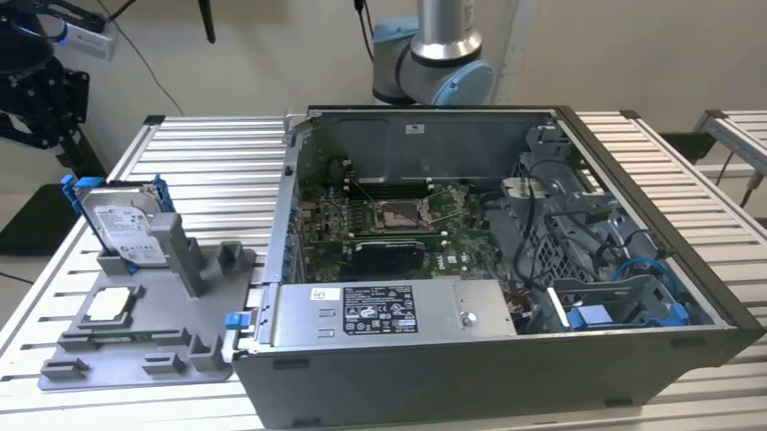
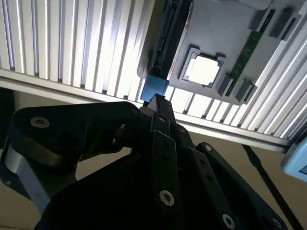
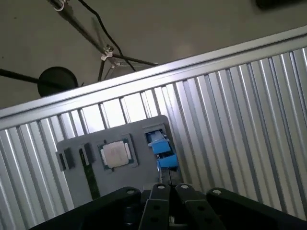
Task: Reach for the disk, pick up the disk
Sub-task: 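Pick up the disk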
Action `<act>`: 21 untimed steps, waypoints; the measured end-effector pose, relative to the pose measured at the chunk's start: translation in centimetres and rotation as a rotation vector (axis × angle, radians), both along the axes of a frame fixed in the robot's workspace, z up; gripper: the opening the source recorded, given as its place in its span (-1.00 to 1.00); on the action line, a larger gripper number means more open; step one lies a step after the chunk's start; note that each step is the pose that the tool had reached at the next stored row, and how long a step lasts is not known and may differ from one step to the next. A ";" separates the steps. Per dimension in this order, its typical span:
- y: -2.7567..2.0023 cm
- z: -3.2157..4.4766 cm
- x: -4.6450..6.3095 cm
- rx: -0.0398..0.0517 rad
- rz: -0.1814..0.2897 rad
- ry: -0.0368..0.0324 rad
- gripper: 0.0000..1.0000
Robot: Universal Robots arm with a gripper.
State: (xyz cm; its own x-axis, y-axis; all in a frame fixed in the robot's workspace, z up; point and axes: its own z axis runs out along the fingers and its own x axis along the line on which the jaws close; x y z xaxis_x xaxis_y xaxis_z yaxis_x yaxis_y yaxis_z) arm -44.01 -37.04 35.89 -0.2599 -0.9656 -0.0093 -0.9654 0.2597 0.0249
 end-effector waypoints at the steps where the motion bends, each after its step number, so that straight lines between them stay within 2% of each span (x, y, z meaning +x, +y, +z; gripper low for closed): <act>1: 0.00 0.00 0.0 0.0000 0.015 0.0000 -1.00; 4: -0.01 0.01 0.1 0.0000 0.071 0.0001 -1.00; 6: 0.00 0.00 0.1 0.0000 0.092 0.0001 -1.00; 18: -0.01 0.00 0.1 0.0000 0.097 0.0001 -1.00; 21: -0.01 -0.21 0.1 -0.0001 0.102 -0.0003 -1.00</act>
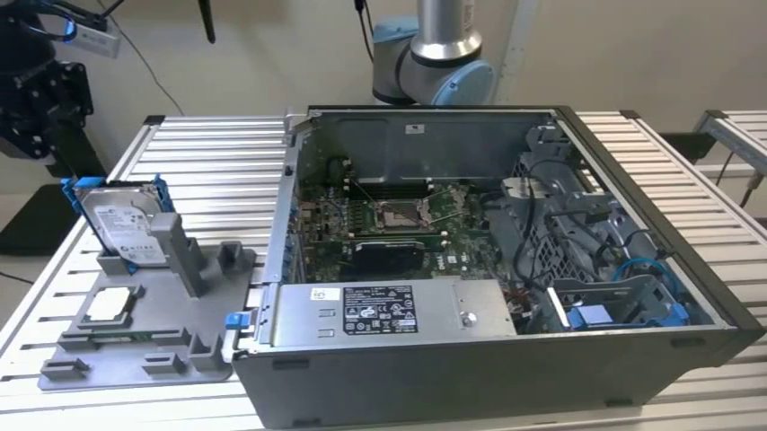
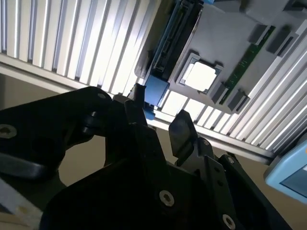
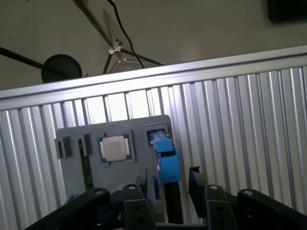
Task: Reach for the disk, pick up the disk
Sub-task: 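Pick up the disk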
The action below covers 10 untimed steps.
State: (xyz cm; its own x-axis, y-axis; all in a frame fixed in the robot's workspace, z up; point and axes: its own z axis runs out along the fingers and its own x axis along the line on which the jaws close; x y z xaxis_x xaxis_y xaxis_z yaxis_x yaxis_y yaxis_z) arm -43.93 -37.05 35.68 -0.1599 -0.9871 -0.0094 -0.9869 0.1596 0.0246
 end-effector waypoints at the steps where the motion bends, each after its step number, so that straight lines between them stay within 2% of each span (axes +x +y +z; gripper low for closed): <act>1: 0.00 -0.02 0.0 -0.0001 0.005 0.0002 -1.00; 10: 0.00 -0.06 0.0 0.0001 0.012 -0.0001 -1.00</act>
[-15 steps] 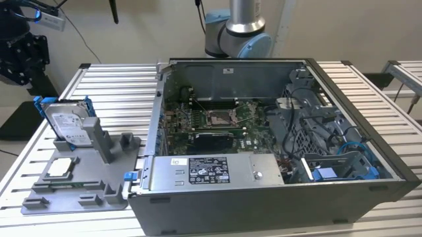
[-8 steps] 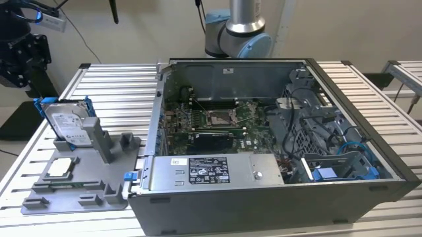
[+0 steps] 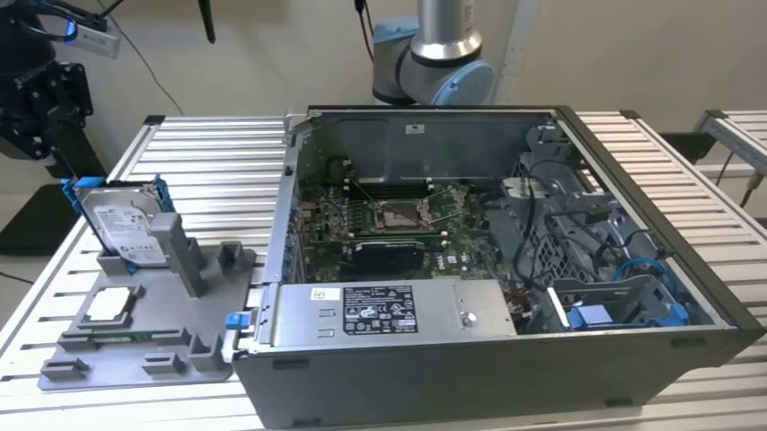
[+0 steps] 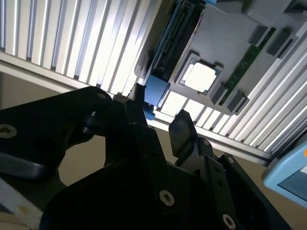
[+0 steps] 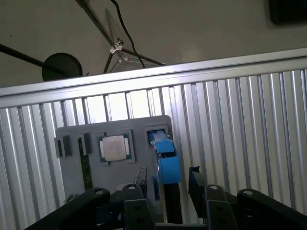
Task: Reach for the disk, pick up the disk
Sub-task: 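Pick up the disk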
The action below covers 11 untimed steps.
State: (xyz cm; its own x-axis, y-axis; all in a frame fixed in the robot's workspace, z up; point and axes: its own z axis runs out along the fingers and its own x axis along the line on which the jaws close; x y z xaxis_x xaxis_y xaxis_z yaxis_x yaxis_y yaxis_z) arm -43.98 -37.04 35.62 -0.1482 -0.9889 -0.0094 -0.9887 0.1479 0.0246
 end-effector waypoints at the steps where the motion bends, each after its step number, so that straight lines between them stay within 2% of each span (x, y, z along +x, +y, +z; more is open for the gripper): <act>1: 0.00 0.00 0.0 0.0000 0.000 0.0000 -1.00; 2: 0.00 0.00 0.0 -0.0001 0.000 0.0000 1.00; 7: -0.01 -0.26 0.0 -0.0001 0.000 0.0000 1.00; 11: -0.01 -0.77 0.0 0.0000 0.000 0.0000 1.00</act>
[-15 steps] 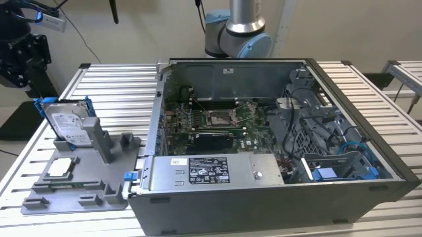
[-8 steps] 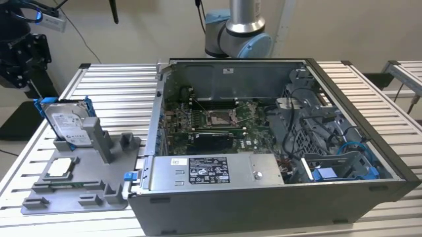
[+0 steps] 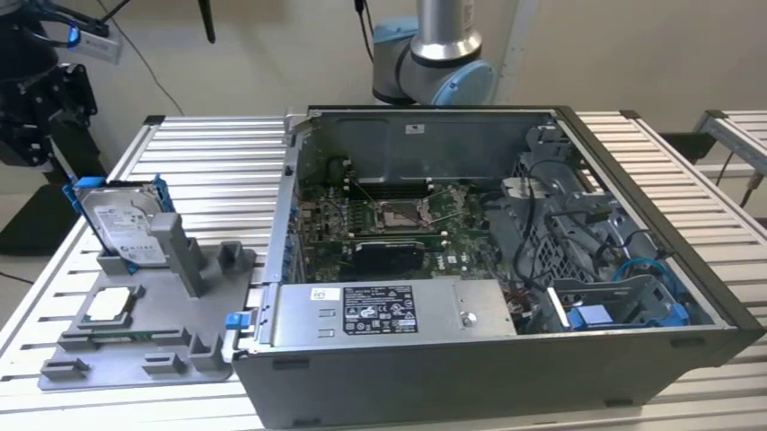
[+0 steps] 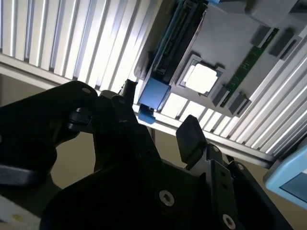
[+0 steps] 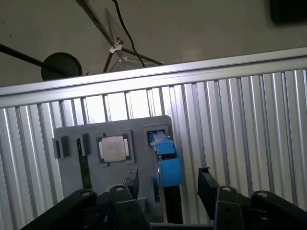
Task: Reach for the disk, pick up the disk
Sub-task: 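Pick up the disk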
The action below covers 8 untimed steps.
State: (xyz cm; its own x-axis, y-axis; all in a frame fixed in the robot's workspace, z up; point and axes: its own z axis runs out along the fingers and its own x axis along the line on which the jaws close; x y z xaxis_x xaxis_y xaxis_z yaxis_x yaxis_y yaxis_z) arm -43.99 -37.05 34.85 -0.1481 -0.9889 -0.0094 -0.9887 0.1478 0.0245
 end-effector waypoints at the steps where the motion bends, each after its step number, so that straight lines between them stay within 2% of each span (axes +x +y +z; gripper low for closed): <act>1: 0.00 -0.20 0.0 0.0000 0.000 -0.0001 1.00; 8: 0.01 -1.31 0.0 0.0013 0.000 0.0000 1.00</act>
State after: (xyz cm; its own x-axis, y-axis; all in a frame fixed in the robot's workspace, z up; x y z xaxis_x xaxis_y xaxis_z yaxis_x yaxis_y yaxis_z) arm -44.00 -37.04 33.54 -0.1481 -0.9889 -0.0106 -0.9887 0.1478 0.0247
